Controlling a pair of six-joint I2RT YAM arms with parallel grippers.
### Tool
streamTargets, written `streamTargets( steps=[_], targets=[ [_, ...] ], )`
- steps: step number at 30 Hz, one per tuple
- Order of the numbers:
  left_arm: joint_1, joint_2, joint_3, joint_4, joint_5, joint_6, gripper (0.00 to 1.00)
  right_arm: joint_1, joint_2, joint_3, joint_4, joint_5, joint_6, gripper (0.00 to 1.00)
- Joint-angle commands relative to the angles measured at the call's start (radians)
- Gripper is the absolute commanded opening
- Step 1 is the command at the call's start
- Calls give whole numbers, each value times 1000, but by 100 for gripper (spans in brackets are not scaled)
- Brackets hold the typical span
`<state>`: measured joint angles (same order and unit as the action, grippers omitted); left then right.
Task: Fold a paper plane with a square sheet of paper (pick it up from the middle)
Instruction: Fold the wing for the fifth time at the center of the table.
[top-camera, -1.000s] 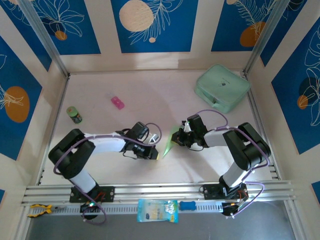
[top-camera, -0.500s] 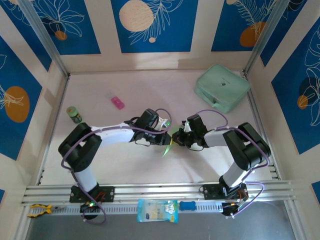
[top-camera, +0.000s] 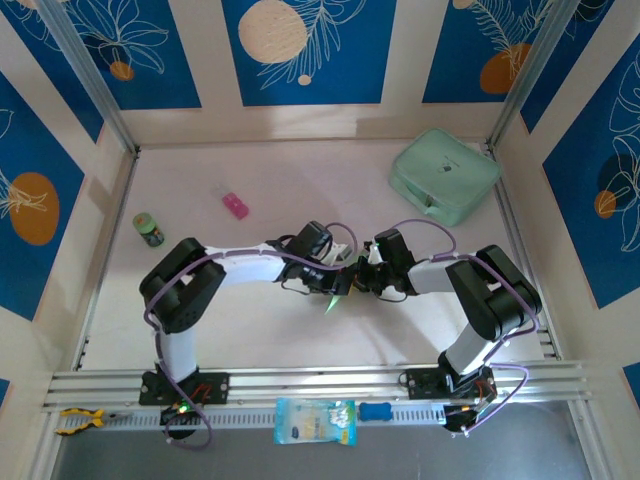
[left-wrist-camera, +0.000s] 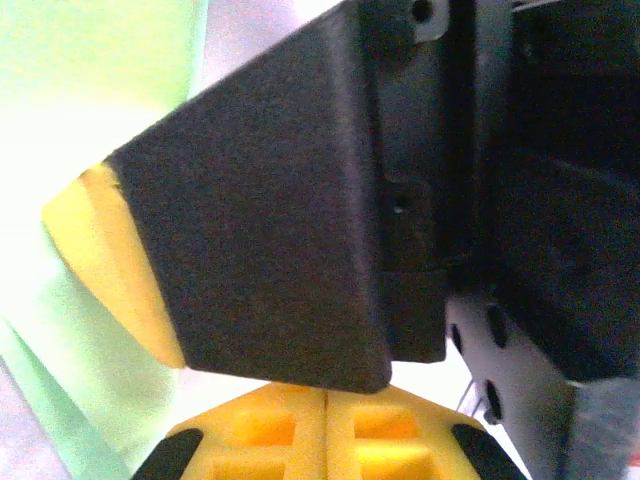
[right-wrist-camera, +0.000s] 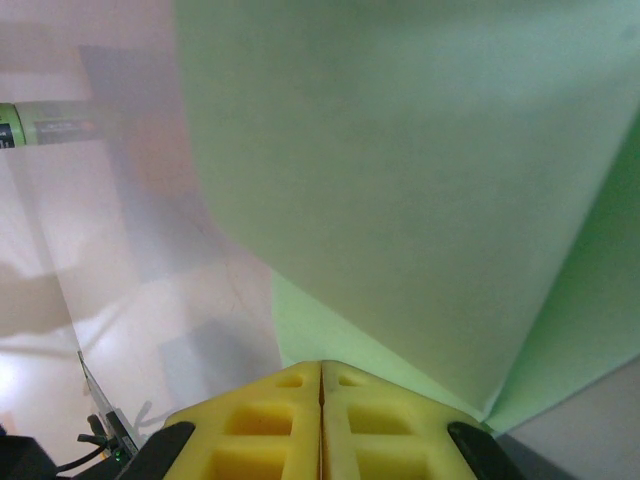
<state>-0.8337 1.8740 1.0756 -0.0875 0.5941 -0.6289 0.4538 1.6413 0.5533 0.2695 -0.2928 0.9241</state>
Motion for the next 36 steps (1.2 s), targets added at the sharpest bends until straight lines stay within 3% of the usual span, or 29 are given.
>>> streamTargets(
  steps=[1,10,27,36],
  targets=[
    [-5,29,18,-53,-27,38,6,-16,28,-33,-71,61,-16,9],
    [-5,57,-9,-52,-43,49,5,-17,29,-33,-75,62,-18,9],
    [-5,-29,-180,-52,-62,51,5,-29,26,-35,-87,64,-24,9],
    [-6,-95,-228,-155,-116,99,4,-30,25,-30,-92,61,-25,9]
  ],
)
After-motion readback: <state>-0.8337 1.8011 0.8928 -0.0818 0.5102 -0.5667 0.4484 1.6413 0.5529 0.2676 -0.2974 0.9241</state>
